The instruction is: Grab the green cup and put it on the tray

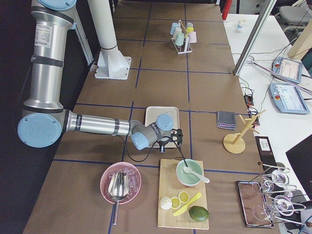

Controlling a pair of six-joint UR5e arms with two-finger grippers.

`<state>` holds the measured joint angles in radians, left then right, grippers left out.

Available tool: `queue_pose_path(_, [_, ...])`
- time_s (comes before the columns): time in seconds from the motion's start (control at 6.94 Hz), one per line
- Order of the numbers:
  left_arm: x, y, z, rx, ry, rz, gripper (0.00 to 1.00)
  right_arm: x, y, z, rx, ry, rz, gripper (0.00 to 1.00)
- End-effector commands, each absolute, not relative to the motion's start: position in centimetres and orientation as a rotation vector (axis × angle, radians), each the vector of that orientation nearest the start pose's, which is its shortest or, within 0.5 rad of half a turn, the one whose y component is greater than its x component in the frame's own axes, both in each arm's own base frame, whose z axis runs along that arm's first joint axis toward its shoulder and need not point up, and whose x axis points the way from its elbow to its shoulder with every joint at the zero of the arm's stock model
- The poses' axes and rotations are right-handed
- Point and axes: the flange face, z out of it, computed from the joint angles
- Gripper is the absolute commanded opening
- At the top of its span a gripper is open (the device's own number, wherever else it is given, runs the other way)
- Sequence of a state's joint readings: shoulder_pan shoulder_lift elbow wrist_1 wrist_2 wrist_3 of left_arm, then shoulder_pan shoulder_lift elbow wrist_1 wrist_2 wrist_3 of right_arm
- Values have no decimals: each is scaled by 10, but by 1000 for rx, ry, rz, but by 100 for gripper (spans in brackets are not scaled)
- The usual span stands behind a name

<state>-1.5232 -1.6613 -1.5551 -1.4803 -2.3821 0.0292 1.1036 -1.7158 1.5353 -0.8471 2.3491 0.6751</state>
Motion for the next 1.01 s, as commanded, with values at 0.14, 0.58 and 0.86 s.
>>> queue_pose_path(0.14, [-34, -530, 625, -24, 838, 65, 100, -194, -468, 566, -17, -1136, 40, 0])
queue_pose_path(0.58, [-34, -530, 625, -24, 838, 65, 100, -313, -490, 465, -62, -1218, -61, 0])
queue_pose_path(0.86, [-34, -530, 625, -24, 838, 65, 100, -390, -501, 406, -75, -1246, -69, 0])
